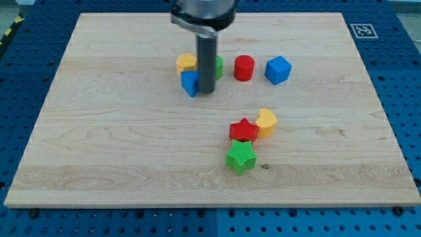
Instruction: Push the blue triangle left and up
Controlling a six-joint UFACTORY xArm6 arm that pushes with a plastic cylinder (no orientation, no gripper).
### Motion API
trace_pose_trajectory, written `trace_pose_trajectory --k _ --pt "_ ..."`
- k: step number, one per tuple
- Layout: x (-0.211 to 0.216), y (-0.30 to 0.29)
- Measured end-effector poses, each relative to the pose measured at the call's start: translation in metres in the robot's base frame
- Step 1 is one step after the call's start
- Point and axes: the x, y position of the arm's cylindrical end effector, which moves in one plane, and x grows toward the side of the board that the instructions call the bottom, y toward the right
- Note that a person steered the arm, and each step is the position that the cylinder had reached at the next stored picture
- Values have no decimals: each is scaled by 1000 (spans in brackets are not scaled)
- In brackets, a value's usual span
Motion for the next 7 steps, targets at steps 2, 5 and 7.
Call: trace_pose_trajectory --k 2,5,7 --pt "4 -65" --pt "-41 -76" --pt "-49 -69"
